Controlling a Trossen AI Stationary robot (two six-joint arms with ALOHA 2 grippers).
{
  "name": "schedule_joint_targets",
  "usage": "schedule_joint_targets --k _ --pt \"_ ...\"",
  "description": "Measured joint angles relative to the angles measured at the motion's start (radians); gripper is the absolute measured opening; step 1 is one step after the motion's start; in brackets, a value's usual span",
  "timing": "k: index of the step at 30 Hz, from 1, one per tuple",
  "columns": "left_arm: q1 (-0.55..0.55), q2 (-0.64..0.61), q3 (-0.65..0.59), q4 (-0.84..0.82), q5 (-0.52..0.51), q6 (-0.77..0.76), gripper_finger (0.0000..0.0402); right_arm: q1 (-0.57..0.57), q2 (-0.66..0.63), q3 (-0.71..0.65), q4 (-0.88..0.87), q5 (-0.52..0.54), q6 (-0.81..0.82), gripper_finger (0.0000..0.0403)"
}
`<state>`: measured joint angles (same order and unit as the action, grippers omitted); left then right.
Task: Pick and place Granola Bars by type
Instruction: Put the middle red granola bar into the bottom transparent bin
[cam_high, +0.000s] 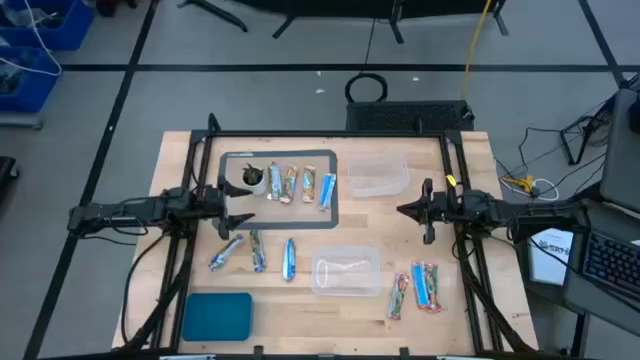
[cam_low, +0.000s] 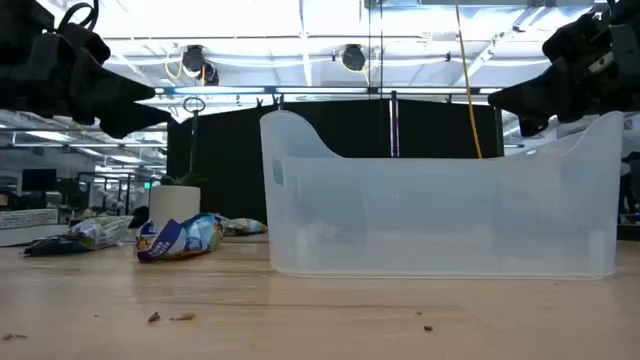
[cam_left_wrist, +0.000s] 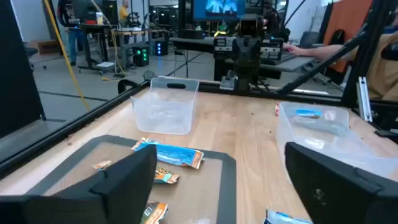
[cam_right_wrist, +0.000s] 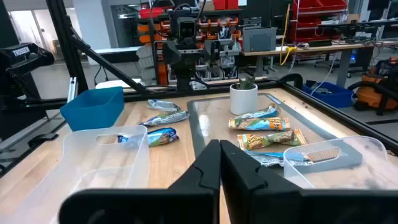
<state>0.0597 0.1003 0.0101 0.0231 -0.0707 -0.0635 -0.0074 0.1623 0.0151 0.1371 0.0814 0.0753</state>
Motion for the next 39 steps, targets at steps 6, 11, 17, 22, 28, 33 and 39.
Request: schedule_joint_targets --k 6,11,17,22,28,33,39 --pt "0.0 -0.001 0.0 -0.002 0.008 0.038 0.0222 0.0 0.0 0.0 0.0 0.0 -0.009 0.0" --pt "0.0 -0.001 0.0 -0.003 0.008 0.065 0.0103 0.0 0.0 0.0 0.0 0.0 -0.025 0.0" --pt "0.0 -0.001 0.001 -0.003 0.009 0.096 0.0009 0.0 0.0 0.0 0.0 0.0 -0.039 0.0" --pt "0.0 -0.001 0.001 -0.005 -0.006 0.095 0.0022 0.0 0.0 0.0 -0.003 0.0 -0.042 0.0" --pt "0.0 -0.001 0.001 0.007 -0.031 0.095 0.0023 0.0 0.0 0.0 -0.015 0.0 -0.037 0.0" --pt "0.0 -0.001 0.0 0.022 -0.035 0.092 0.0024 0.0 0.0 0.0 -0.015 0.0 -0.034 0.0" --pt "0.0 -0.001 0.001 0.01 -0.035 0.092 0.0024 0.0 0.0 0.0 -0.014 0.0 -0.005 0.0"
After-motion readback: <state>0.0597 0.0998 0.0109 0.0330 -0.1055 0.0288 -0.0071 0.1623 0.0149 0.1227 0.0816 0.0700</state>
